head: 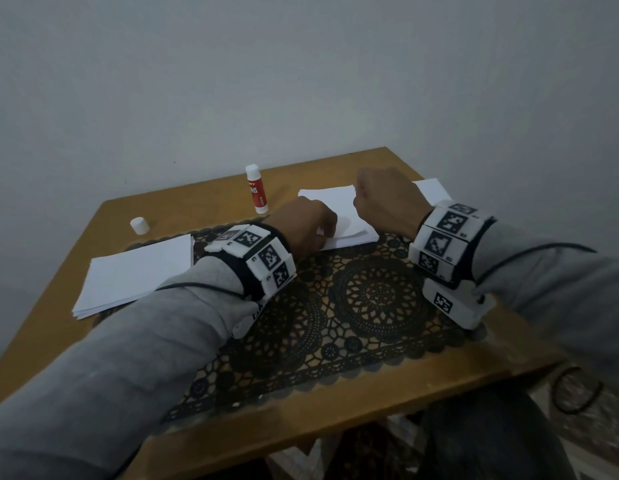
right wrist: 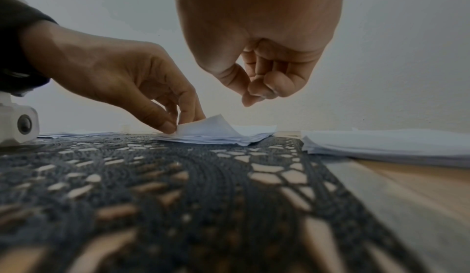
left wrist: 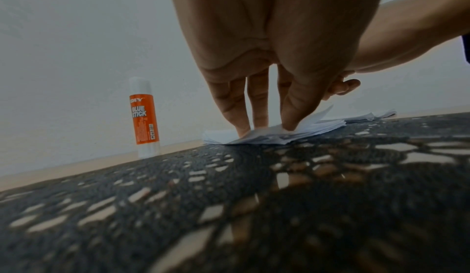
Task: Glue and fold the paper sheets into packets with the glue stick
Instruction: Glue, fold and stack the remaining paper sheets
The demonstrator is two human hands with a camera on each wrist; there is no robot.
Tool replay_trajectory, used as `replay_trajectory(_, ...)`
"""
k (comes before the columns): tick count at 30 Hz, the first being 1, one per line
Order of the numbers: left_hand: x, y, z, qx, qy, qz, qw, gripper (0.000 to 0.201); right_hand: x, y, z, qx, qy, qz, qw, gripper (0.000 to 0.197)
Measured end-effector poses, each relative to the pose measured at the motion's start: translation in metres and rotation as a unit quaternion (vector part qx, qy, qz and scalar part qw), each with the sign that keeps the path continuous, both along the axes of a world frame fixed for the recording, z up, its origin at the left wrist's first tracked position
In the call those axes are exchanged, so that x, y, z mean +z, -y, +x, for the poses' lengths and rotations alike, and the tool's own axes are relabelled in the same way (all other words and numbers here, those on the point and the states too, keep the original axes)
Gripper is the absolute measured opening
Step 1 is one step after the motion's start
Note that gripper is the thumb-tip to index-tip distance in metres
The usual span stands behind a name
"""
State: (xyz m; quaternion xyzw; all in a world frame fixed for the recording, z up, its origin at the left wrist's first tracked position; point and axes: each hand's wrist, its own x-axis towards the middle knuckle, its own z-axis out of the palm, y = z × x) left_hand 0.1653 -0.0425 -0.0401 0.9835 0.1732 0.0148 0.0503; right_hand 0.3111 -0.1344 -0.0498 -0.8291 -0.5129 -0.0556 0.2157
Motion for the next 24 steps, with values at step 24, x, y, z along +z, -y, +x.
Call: replay_trajectory(24,0.018,-0.012,-0.105,0.026,-0.004,0.009,1.000,0.020,-0.005,-0.003,0.008,0.008,0.006,0.009,1.000,0.020)
